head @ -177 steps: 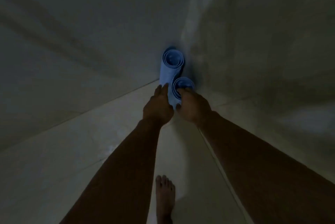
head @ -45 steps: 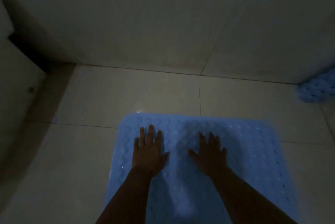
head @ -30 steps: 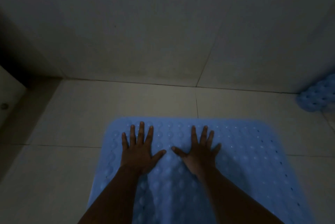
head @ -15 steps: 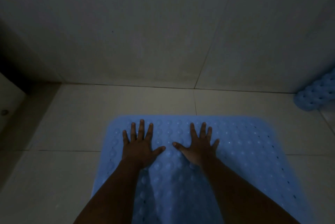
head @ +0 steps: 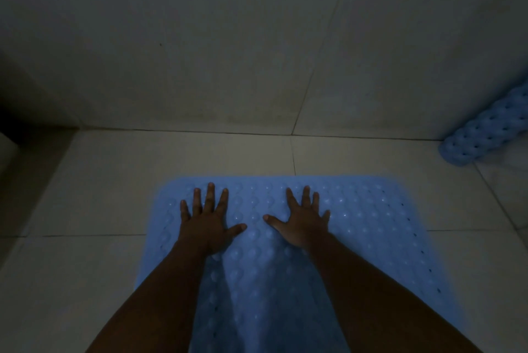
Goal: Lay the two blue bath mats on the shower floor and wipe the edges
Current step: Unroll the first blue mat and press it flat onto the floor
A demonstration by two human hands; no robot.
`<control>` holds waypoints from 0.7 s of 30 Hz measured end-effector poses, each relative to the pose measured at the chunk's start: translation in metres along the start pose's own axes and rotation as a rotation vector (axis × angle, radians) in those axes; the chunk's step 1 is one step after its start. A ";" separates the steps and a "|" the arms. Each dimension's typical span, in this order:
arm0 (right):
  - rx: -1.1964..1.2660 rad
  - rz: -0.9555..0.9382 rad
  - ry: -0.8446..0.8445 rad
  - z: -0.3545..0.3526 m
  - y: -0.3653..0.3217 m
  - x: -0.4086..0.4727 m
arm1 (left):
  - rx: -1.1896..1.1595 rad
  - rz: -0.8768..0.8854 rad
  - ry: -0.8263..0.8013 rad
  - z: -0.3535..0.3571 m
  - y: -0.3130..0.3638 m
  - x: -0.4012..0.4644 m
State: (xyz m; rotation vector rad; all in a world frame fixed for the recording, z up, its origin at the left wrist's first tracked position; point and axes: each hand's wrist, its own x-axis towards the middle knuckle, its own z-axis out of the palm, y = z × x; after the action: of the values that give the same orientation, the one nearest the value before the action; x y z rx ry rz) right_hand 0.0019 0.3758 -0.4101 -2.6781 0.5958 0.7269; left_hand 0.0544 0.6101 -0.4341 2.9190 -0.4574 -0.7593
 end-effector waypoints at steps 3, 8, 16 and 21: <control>-0.012 0.006 -0.017 -0.002 0.000 0.001 | -0.004 0.005 0.004 -0.001 0.000 0.001; -0.013 -0.007 -0.041 -0.006 -0.001 0.003 | 0.008 -0.002 -0.001 -0.005 -0.001 0.002; 0.032 -0.030 -0.058 -0.017 0.002 0.005 | -0.093 0.070 -0.006 -0.020 -0.011 0.002; 0.046 -0.080 0.216 -0.021 -0.002 0.005 | -0.108 0.082 0.221 -0.025 -0.028 -0.003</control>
State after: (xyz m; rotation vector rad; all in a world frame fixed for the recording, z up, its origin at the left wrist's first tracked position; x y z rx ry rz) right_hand 0.0155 0.3678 -0.3956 -2.7399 0.5458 0.4002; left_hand 0.0720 0.6378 -0.4155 2.8197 -0.4934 -0.4298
